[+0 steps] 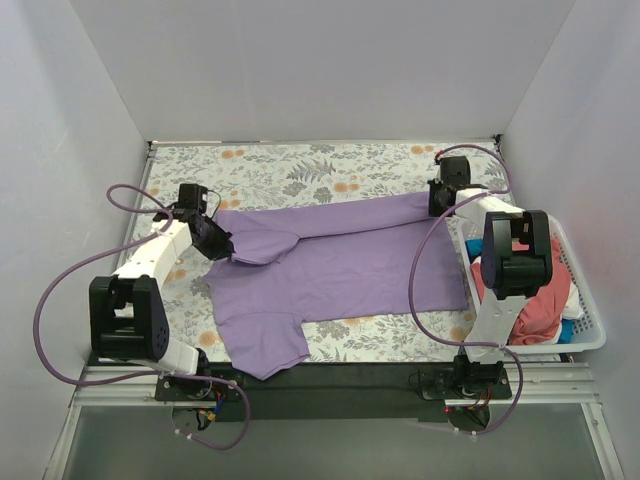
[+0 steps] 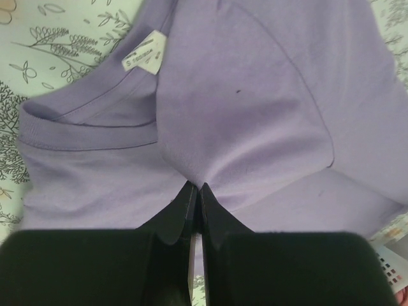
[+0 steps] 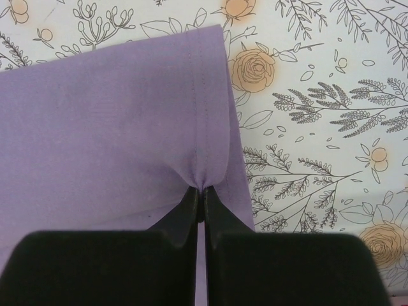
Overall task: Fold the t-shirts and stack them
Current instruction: Fold the tshirt
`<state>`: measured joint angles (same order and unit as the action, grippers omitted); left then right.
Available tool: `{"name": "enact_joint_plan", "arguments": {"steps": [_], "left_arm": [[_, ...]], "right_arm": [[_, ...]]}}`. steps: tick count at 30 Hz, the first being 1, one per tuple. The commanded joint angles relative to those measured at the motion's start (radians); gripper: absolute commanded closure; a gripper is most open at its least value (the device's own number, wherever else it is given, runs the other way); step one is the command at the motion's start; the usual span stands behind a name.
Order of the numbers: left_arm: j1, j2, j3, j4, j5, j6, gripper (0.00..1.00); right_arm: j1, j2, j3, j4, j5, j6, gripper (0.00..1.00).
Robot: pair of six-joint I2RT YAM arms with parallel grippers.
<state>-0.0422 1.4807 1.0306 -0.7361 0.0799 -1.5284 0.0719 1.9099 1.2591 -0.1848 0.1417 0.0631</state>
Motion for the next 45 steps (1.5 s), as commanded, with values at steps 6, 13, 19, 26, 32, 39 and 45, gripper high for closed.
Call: {"name": "enact_joint_plan", "arguments": {"steps": [6, 13, 19, 26, 32, 39, 45], "left_arm": [[0.004, -0.053, -0.118, 0.043, 0.050, 0.019, 0.93], [0.004, -0.126, -0.142, 0.046, 0.064, 0.011, 0.62], [0.014, -0.169, -0.074, 0.050, -0.066, 0.013, 0.29], [0.123, -0.012, -0.038, 0.263, -0.014, 0.043, 0.29], [0.123, 0.171, 0.037, 0.366, 0.020, 0.091, 0.38], [0.123, 0.282, 0.135, 0.423, 0.011, 0.129, 0.44], [0.123, 0.332, 0.195, 0.442, 0.000, 0.134, 0.49]], "right_arm": [[-0.011, -0.005, 0.010, -0.004, 0.036, 0.020, 0.83], [-0.007, -0.074, 0.026, -0.030, -0.028, 0.012, 0.48], [0.029, -0.153, 0.060, -0.047, -0.095, 0.006, 0.40], [0.037, -0.104, 0.143, -0.042, -0.237, 0.033, 0.44], [0.039, 0.020, 0.209, -0.016, -0.336, 0.078, 0.46], [0.037, 0.104, 0.247, 0.011, -0.361, 0.086, 0.46], [0.032, 0.143, 0.273, 0.019, -0.358, 0.076, 0.46]]}}
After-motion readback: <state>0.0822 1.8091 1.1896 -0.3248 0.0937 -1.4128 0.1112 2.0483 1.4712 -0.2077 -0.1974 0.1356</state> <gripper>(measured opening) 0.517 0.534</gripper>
